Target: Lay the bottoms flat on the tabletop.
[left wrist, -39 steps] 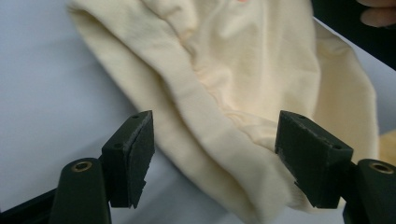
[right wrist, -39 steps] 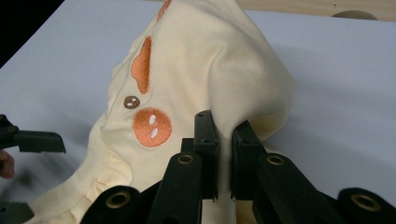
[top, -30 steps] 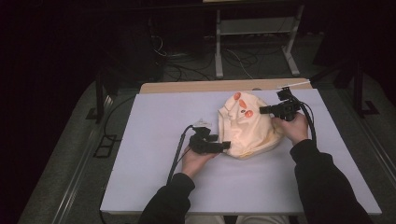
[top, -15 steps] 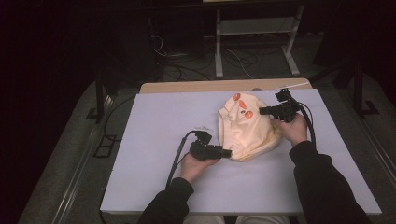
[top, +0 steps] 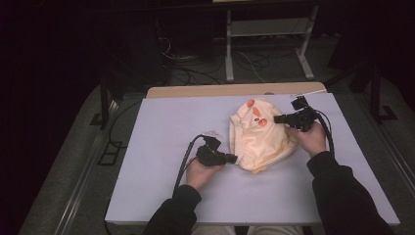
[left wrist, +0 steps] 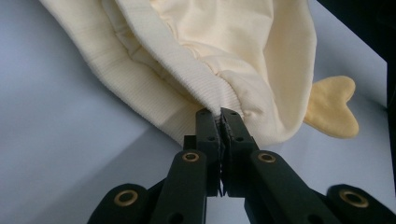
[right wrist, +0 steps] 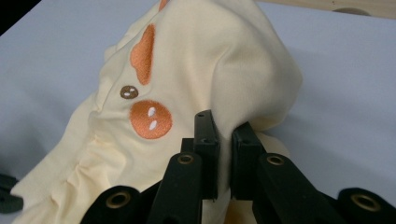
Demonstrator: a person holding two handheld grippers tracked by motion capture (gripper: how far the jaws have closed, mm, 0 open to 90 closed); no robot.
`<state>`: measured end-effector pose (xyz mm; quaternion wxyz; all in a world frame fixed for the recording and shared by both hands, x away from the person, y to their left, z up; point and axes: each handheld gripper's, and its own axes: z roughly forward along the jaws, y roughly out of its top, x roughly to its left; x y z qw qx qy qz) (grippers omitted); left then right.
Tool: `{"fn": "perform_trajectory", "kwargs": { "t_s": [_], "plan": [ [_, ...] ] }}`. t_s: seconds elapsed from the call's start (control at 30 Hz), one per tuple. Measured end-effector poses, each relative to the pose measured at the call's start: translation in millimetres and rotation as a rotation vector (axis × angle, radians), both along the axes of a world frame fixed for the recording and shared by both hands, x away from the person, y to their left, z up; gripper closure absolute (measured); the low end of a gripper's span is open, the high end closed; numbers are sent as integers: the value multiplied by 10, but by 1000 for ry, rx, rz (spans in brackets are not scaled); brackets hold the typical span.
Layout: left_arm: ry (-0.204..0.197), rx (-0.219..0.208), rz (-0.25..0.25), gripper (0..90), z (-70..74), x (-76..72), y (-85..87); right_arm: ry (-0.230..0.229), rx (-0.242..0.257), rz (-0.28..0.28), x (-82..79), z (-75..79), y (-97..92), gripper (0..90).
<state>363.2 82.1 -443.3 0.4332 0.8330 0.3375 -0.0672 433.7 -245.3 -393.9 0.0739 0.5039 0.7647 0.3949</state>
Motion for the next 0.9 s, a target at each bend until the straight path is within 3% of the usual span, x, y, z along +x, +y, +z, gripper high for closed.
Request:
{"fn": "perform_trajectory", "kwargs": {
  "t_s": [0.13, 0.3, 0.5, 0.9],
  "plan": [
    [-27, 40, -31, 863, 106, 22, 74, 11, -14, 19, -81, 34, -22, 824],
    [-56, 65, 17, 863, 243, 91, 261, 26, -9, 53, -207, 47, -24, 824],
    [-71, 97, 48, 863, 359, 193, 437, 49, 42, 93, -374, 37, 16, 824],
    [-99, 120, 104, 862, 512, 360, 554, 47, 59, 133, -637, 21, 145, 823]
  ]
}}
